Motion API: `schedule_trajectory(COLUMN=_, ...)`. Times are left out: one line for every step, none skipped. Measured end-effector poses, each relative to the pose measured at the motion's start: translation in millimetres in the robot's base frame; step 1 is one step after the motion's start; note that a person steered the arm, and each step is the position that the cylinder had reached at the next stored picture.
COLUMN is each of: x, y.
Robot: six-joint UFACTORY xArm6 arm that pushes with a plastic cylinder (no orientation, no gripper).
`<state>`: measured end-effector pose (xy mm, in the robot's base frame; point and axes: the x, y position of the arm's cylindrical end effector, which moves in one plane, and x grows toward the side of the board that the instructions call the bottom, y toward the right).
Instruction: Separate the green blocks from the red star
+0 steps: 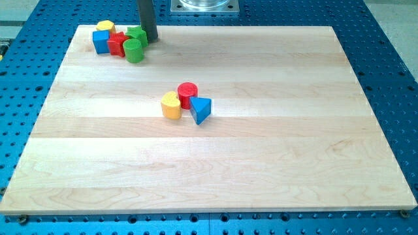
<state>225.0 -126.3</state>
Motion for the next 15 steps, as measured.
schedule_trajectory(x=1, y=0)
schedule_trajectory(x=10, y=18)
schedule_trajectory(x=24, y=39)
schedule_trajectory(x=41, y=58)
schedule_trajectory(x=47, y=58)
schedule_trajectory(x=75, y=58)
schedule_trajectory(x=90, y=71)
schedule_trajectory(x=98, y=105)
schedule_trajectory(x=125, y=151)
schedule_trajectory(x=145, y=192)
schedule_trajectory(x=96, y=167)
schedule_trajectory(x=42, y=132)
schedule_trajectory(x=-26, y=75)
schedule_trajectory(x=-32, y=50)
schedule_trajectory(x=-32, y=18)
